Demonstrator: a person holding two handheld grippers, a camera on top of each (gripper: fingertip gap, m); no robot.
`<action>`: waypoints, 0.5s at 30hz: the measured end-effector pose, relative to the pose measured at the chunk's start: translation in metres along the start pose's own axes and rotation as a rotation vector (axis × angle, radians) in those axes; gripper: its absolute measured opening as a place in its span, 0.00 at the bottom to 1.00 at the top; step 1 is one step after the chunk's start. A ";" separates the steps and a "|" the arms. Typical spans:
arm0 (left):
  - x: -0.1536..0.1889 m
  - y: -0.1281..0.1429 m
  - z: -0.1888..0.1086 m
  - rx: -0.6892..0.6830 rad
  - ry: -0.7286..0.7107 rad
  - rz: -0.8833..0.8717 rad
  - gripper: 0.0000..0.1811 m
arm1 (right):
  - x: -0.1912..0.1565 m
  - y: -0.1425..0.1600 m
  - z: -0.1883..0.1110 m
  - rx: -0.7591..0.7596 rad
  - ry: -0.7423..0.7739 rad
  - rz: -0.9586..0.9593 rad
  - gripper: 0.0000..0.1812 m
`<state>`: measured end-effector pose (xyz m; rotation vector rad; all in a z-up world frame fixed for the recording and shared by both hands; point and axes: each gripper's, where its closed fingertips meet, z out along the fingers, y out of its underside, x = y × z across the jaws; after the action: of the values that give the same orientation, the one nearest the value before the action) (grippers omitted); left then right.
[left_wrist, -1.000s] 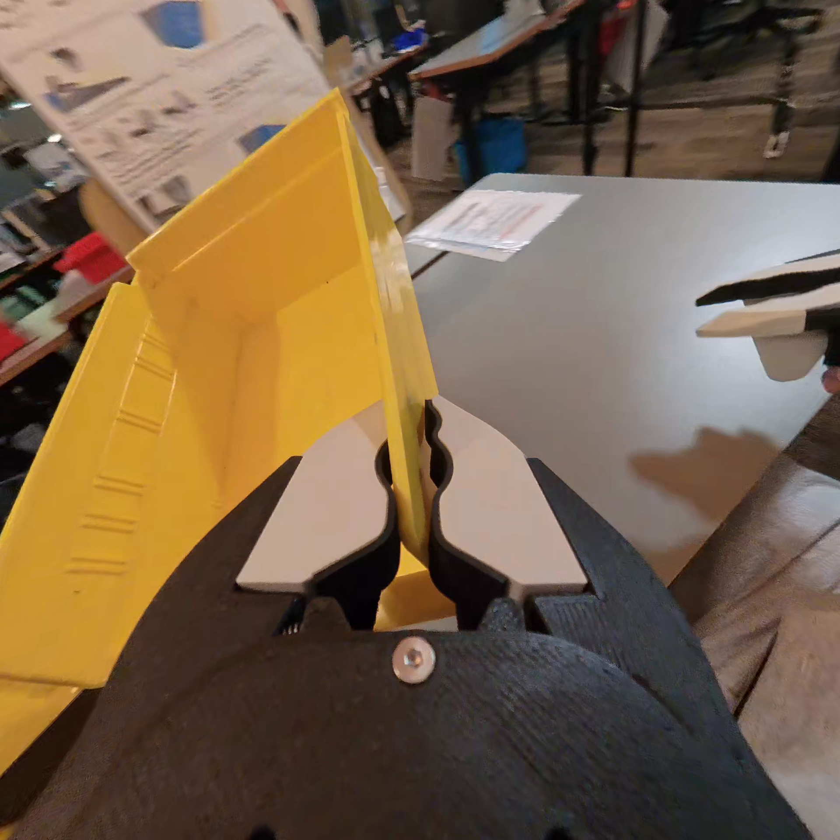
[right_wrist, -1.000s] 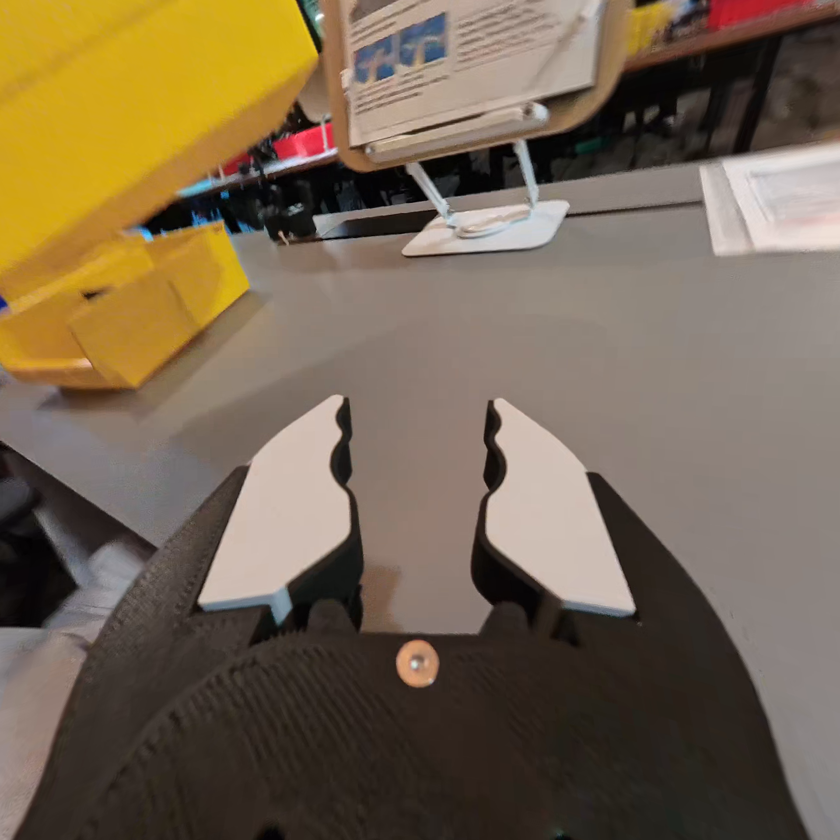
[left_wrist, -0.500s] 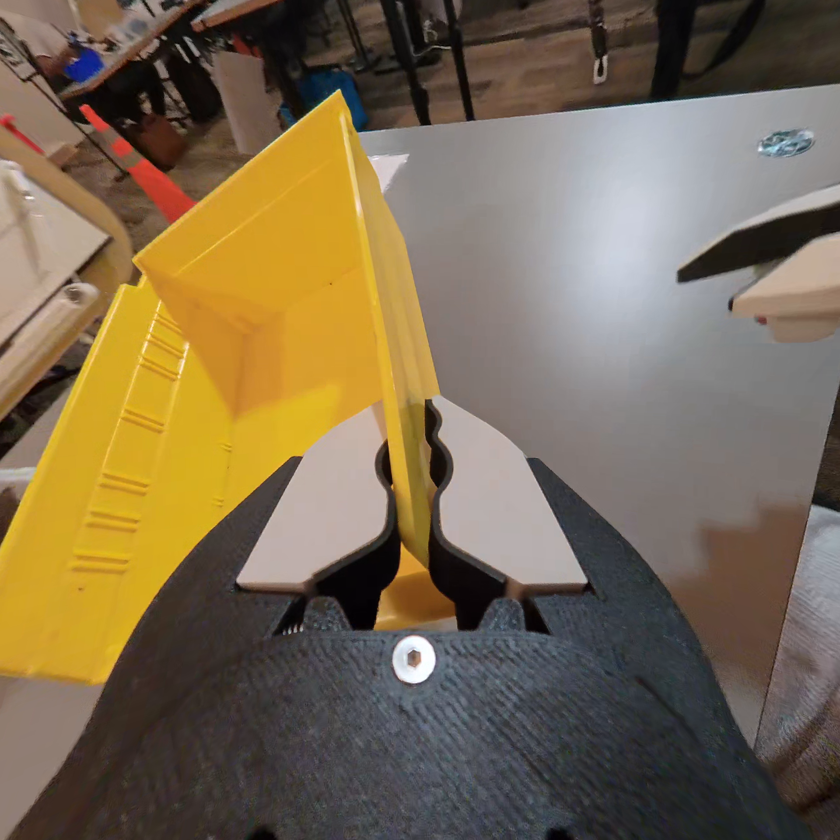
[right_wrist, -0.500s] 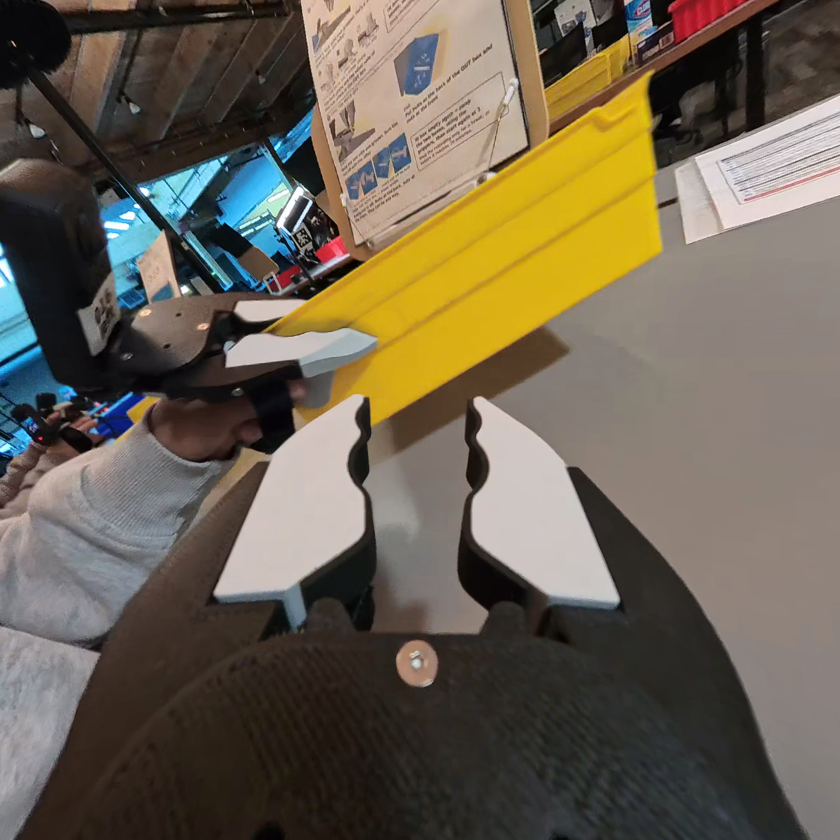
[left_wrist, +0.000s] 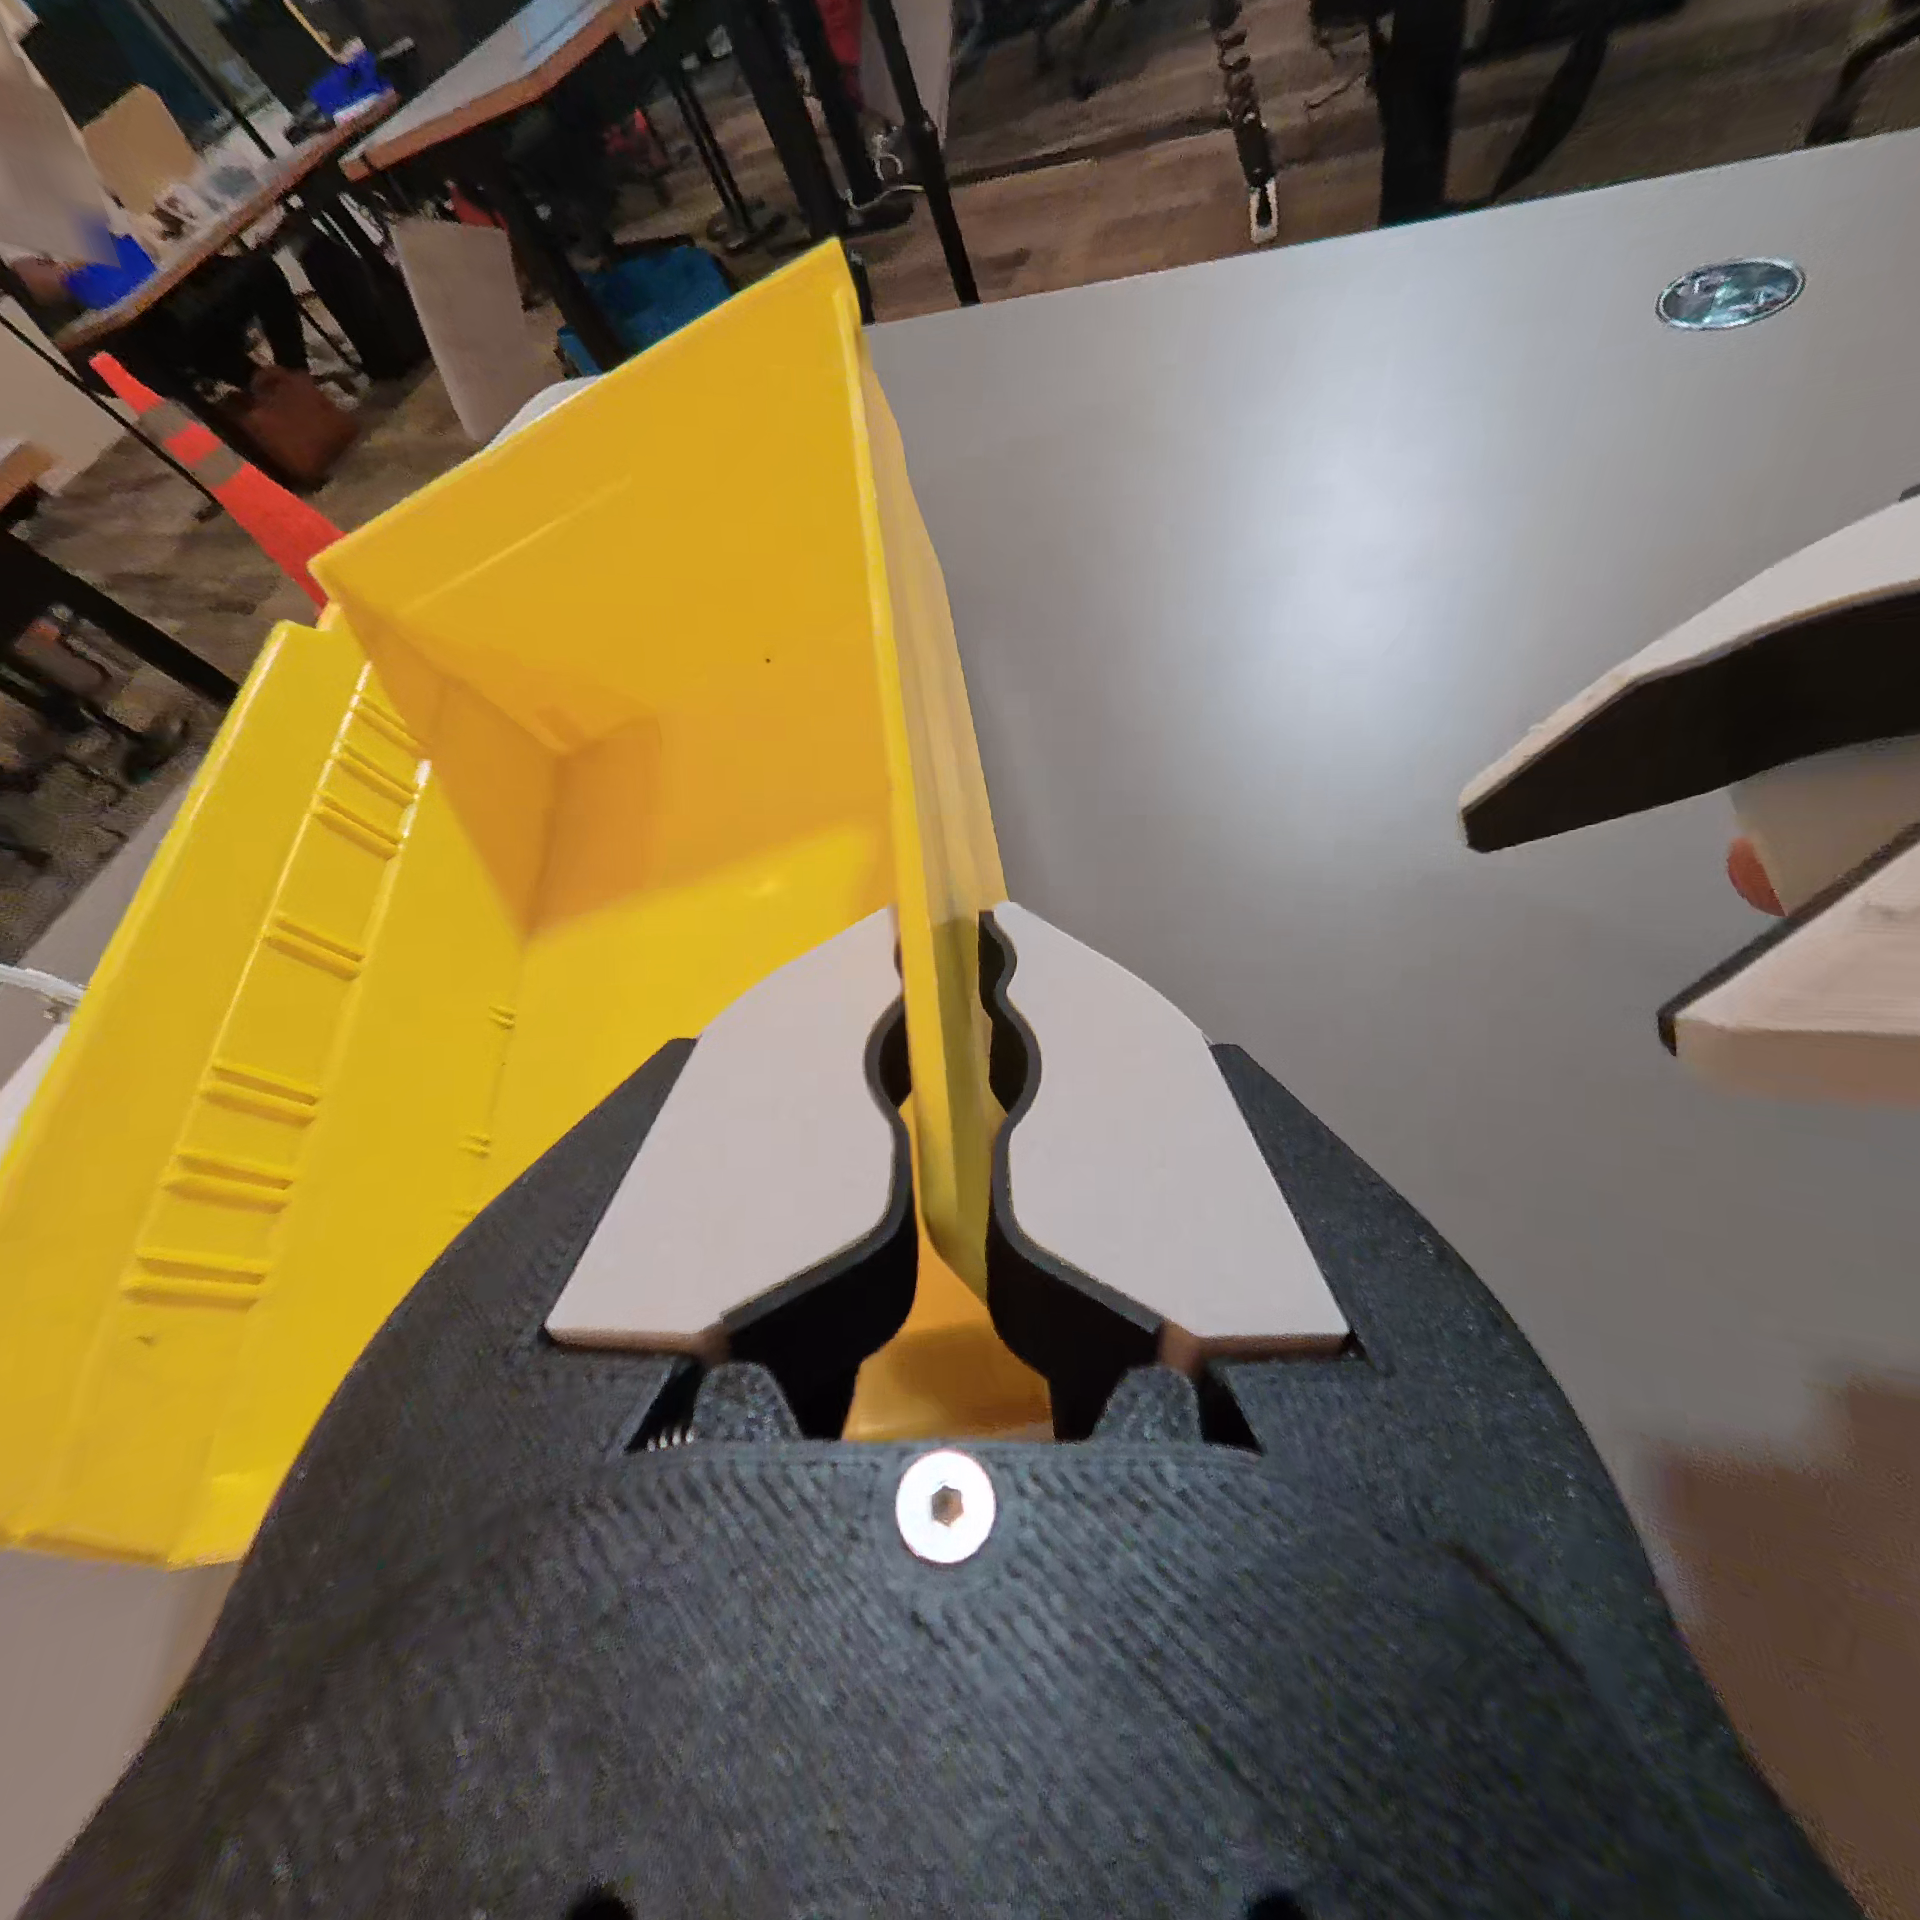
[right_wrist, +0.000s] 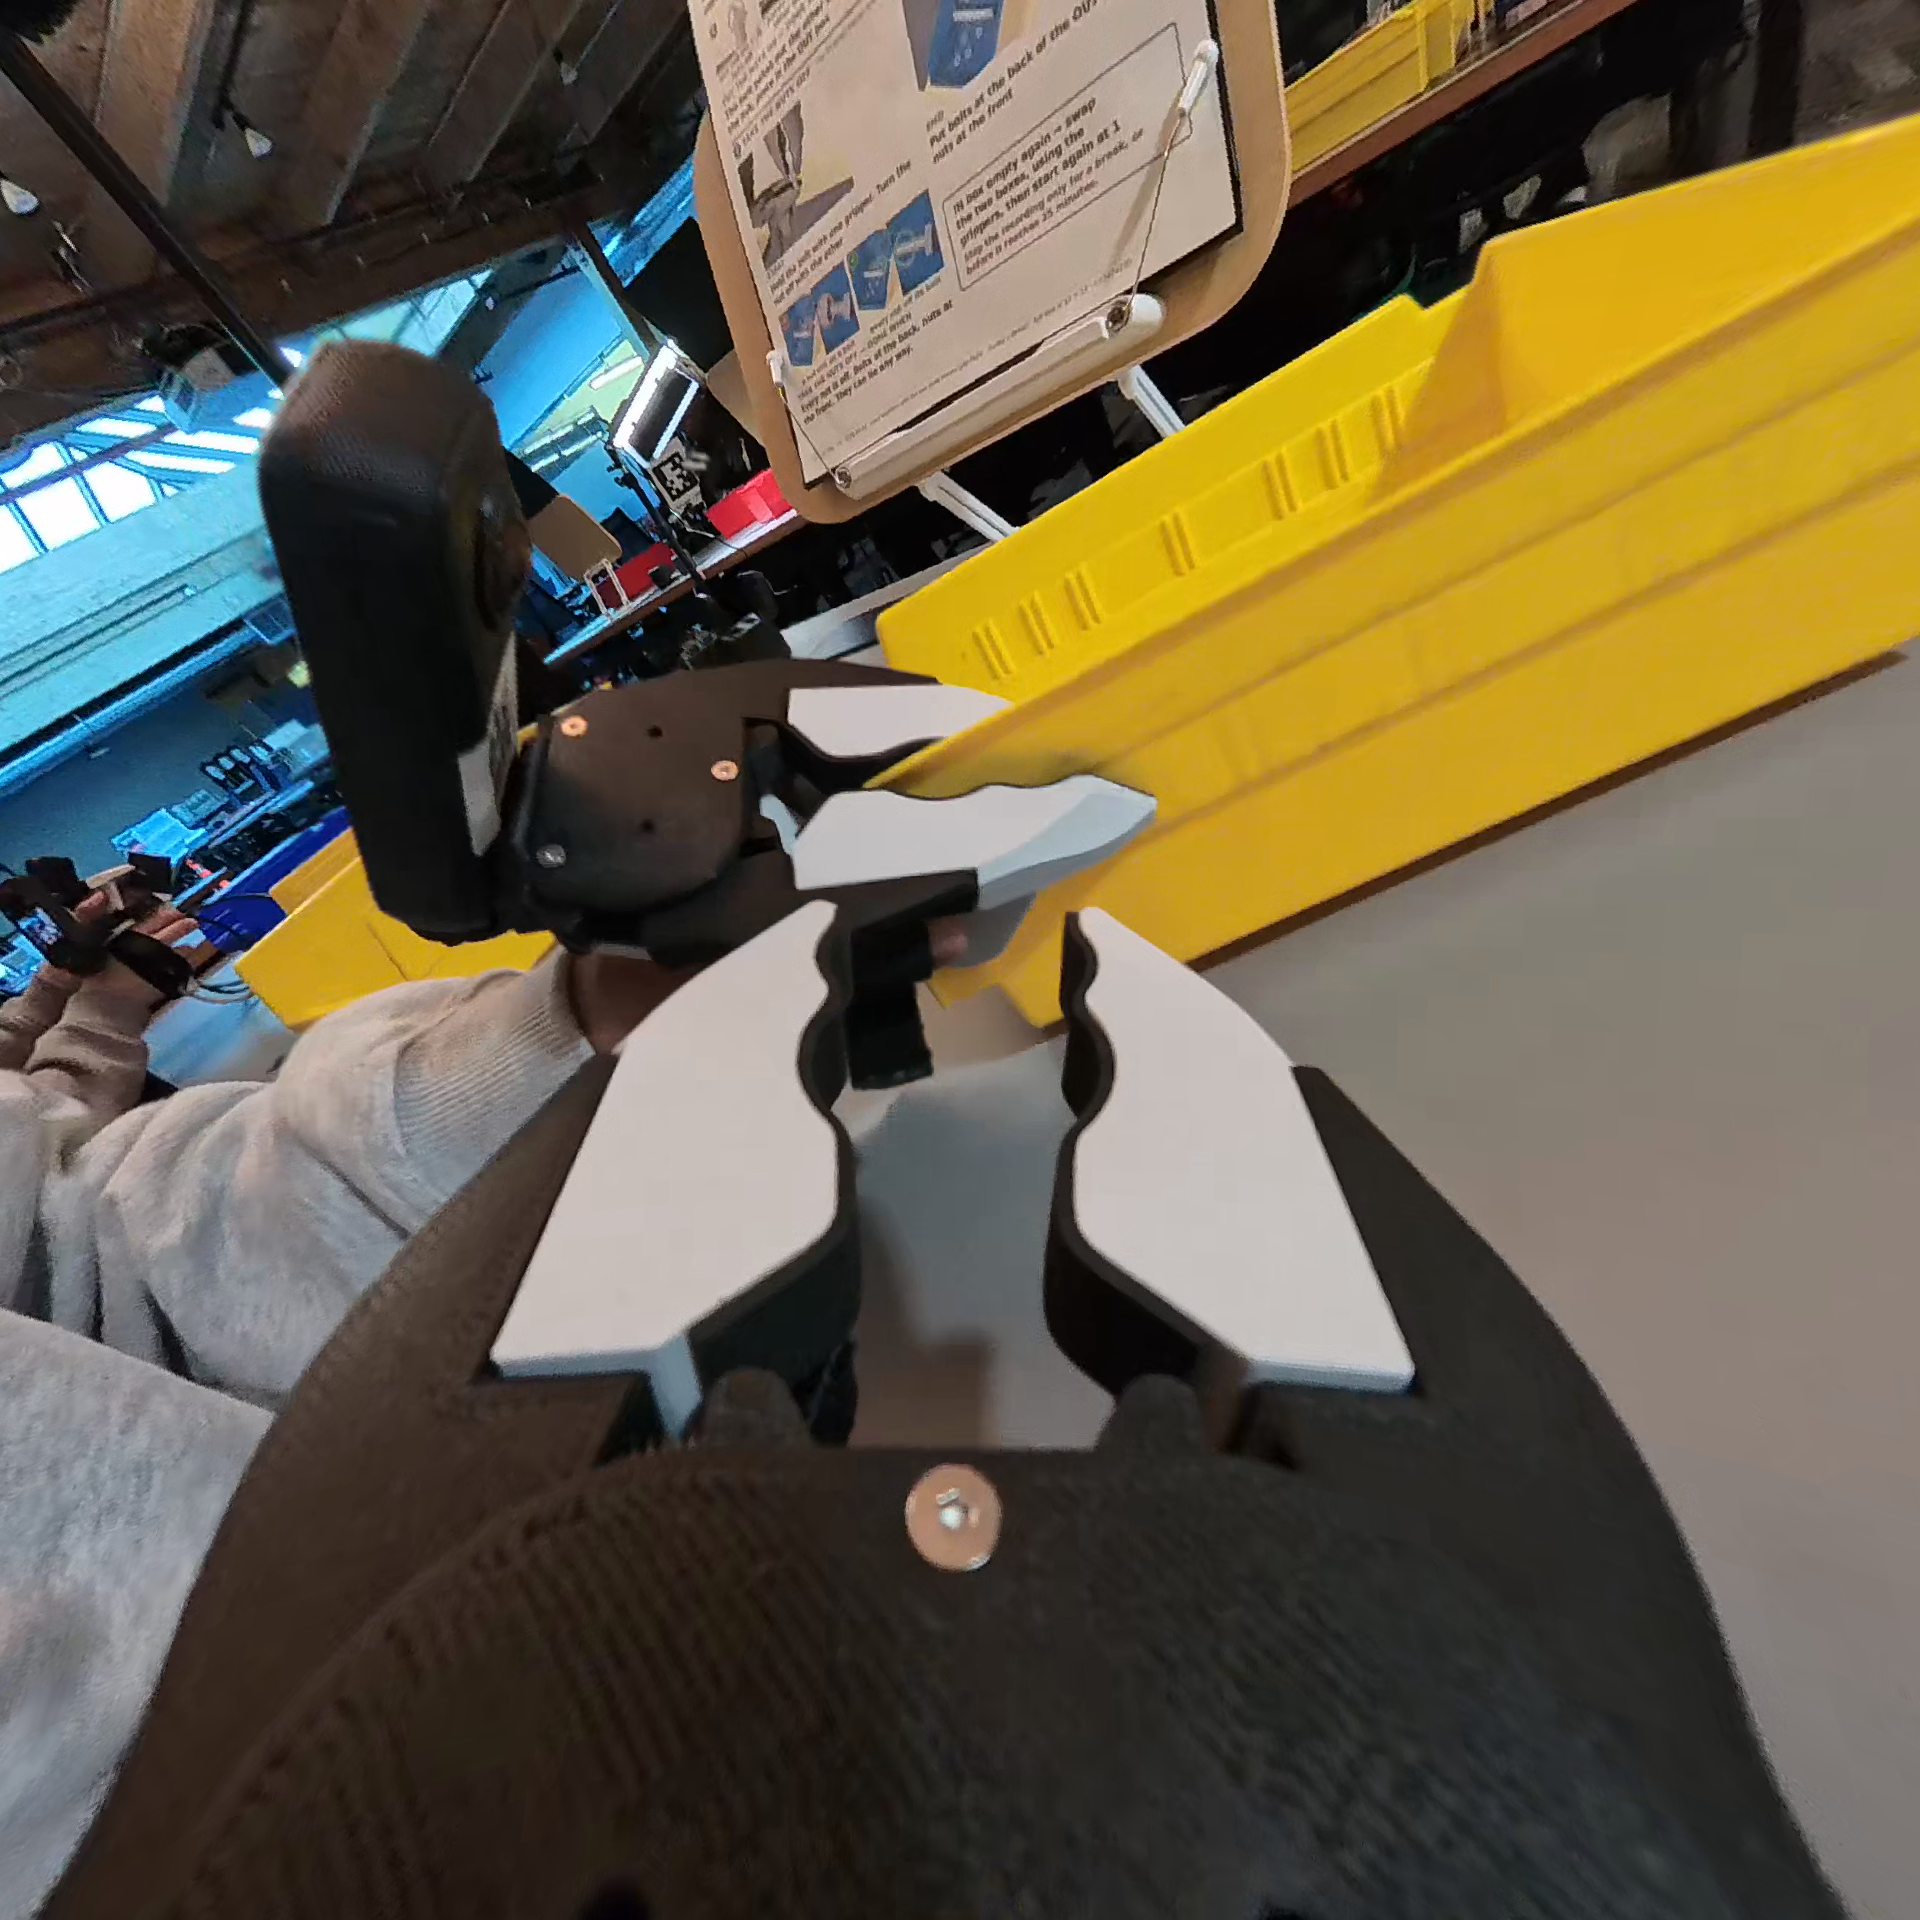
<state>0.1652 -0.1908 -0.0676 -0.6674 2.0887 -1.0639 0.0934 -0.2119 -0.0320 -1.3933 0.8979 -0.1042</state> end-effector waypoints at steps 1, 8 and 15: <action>0.000 -0.002 -0.001 0.017 -0.011 0.019 0.05 | -0.002 0.000 0.000 0.006 -0.009 0.010 0.21; 0.001 -0.009 -0.042 0.035 0.118 -0.137 0.20 | -0.007 0.006 -0.003 -0.034 -0.007 -0.109 0.26; -0.067 0.065 -0.123 -0.007 -0.054 -0.309 0.26 | -0.023 0.018 0.002 -0.117 -0.050 -0.322 0.25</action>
<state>0.1050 -0.0502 -0.0464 -1.0363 1.9850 -1.1900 0.0712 -0.1934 -0.0367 -1.6355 0.6405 -0.2632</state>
